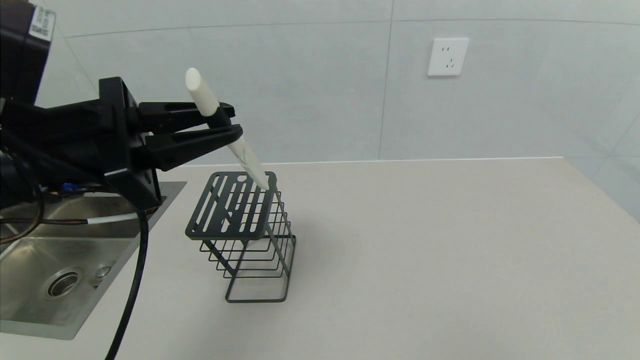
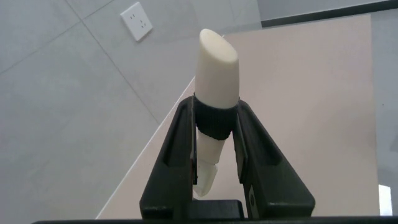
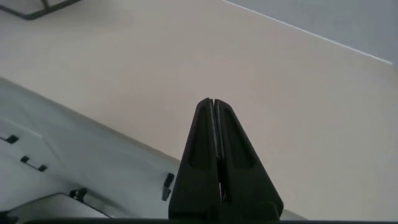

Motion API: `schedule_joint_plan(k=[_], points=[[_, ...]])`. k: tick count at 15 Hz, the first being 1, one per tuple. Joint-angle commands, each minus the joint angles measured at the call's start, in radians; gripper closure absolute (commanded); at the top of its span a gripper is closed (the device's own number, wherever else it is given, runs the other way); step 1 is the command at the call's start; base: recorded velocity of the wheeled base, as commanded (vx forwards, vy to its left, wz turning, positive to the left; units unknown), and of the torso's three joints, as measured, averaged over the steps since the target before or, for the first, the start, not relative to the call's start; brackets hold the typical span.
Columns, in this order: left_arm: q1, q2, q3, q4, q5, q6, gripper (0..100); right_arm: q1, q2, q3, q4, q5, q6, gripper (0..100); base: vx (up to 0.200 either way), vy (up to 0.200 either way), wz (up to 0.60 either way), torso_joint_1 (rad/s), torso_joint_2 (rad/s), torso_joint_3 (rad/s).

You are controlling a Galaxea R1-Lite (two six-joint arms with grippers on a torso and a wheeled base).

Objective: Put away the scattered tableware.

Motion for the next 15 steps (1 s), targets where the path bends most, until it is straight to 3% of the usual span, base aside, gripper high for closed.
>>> schedule_joint_plan(k=[1,2,6,15], points=[[0.001,0.007,-0.005,0.002,0.0,0.0,100,-0.013,-0.026,0.001,0.025,-0.082,0.076,100,0.0,0.0,0.0,0.0,0.0,0.0],[0.007,0.004,-0.007,0.023,0.0,0.0,100,-0.013,-0.026,0.001,0.042,-0.142,0.129,100,0.0,0.0,0.0,0.0,0.0,0.0],[0.05,0.018,-0.016,0.049,0.002,0.003,100,-0.013,-0.028,0.001,0.042,-0.145,0.128,100,0.0,0.0,0.0,0.0,0.0,0.0],[0.051,0.071,-0.06,0.048,0.002,0.011,100,-0.011,-0.035,0.001,0.04,-0.143,0.128,100,0.0,0.0,0.0,0.0,0.0,0.0]])
